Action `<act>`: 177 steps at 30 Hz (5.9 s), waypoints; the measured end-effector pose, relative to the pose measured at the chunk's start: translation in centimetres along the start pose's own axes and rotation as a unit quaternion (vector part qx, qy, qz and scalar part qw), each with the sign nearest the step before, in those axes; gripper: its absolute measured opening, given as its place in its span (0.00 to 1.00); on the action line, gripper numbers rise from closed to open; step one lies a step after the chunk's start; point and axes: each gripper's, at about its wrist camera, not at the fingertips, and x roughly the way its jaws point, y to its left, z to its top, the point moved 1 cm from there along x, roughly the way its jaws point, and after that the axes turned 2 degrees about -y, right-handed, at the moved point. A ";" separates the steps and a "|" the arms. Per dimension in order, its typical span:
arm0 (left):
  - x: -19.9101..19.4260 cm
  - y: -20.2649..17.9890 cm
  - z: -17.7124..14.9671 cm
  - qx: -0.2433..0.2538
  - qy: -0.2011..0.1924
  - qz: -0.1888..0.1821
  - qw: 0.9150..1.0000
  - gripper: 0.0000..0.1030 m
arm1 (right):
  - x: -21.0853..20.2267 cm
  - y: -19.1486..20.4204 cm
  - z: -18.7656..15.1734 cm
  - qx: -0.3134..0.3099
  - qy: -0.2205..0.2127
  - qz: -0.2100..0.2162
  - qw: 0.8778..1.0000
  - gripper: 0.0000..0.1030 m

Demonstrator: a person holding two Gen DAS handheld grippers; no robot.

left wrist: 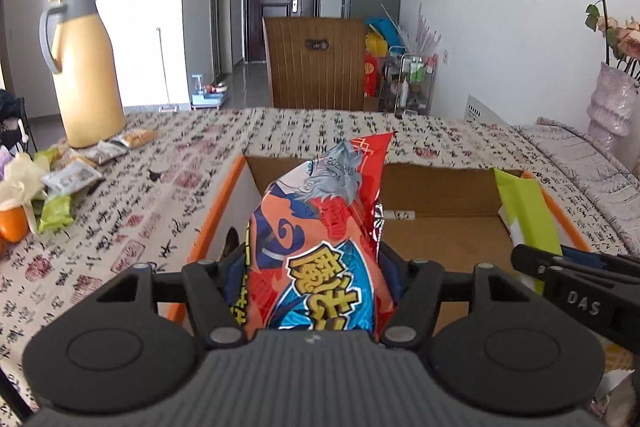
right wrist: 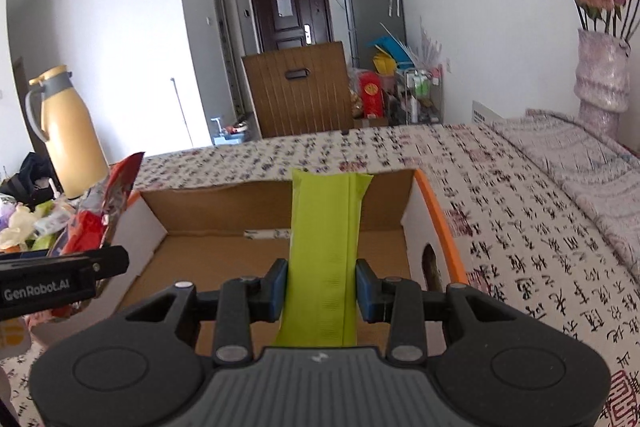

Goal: Organize snacks
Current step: 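Carry both snacks into the cardboard box and open both tools, then move both tools back over the snack pile, then grasp the white packet with the right tool while the left tool grasps the pink packet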

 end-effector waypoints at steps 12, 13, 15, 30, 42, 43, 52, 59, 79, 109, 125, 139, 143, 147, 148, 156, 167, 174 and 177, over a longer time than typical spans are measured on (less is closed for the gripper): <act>-0.4 0.8 -0.4 -0.019 -0.013 0.004 1.000 1.00 | -1.3 -0.6 0.0 0.009 -0.024 0.011 1.000 0.78; -0.5 0.8 -0.3 -0.021 -0.012 0.002 1.000 1.00 | -1.4 -0.6 0.0 0.012 -0.027 0.012 0.999 0.85; -0.5 0.8 -0.2 -0.021 -0.011 0.005 1.000 1.00 | -1.6 -0.8 0.1 0.015 -0.031 0.012 0.999 0.90; -4.0 0.6 1.1 -0.018 -0.046 0.016 0.999 1.00 | -3.9 -1.1 1.8 0.035 -0.066 0.006 0.997 1.00; -8.1 1.0 0.5 -0.017 -0.064 0.021 0.998 1.00 | -8.7 -0.1 1.6 0.017 -0.090 0.011 0.996 1.00; -8.5 1.0 0.3 -0.016 -0.065 0.021 0.998 1.00 | -9.0 0.0 1.5 0.016 -0.091 0.011 0.996 1.00; -10.8 1.9 -1.8 -0.011 -0.062 0.021 0.998 1.00 | -12.0 0.3 -0.8 0.000 -0.084 0.014 0.996 1.00; -12.3 2.7 -4.1 -0.007 -0.053 0.022 0.998 1.00 | -13.5 0.4 -3.3 -0.012 -0.066 0.019 0.998 1.00; -13.9 4.4 -10.2 -0.001 -0.018 0.009 1.000 1.00 | -16.0 0.0 -10.0 -0.019 -0.016 0.022 0.999 1.00; -13.1 4.7 -11.4 -0.004 0.010 0.018 1.000 1.00 | -12.0 -3.0 -10.1 -0.117 0.039 0.011 0.992 0.72; -12.7 4.9 -11.8 -0.002 0.023 0.022 0.999 1.00 | -12.4 -4.9 -9.8 -0.072 0.036 0.027 0.996 0.19; -10.3 5.2 -11.7 0.025 0.061 0.026 0.997 1.00 | -15.6 -3.7 -9.2 -0.035 -0.034 0.025 0.999 0.19; -9.6 4.8 -11.7 0.032 0.069 0.025 0.997 1.00 | -15.3 -3.4 -9.4 -0.032 -0.031 0.027 0.999 0.19; -8.7 4.7 -11.7 0.030 0.080 0.032 0.996 1.00 | -15.0 -3.0 -9.7 -0.031 -0.026 0.027 0.999 0.19; -8.5 4.7 -11.7 0.028 0.083 0.032 0.996 0.99 | -14.9 -3.0 -9.7 -0.031 -0.024 0.029 0.999 0.19; -7.9 4.2 -11.9 0.028 0.092 0.019 0.995 0.73 | -14.3 -2.1 -10.1 -0.031 -0.014 0.042 0.999 0.19; -8.3 4.1 -12.1 0.030 0.079 0.011 0.996 0.61 | -14.3 -2.1 -10.4 -0.028 -0.012 0.044 0.999 0.19; -9.7 4.8 -11.8 0.024 0.062 0.015 0.998 0.61 | -14.6 -2.1 -10.5 -0.027 -0.015 0.044 0.999 0.19; -10.6 5.0 -11.4 0.023 0.050 0.016 0.998 0.61 | -14.9 -2.0 -10.5 -0.027 -0.018 0.044 0.999 0.19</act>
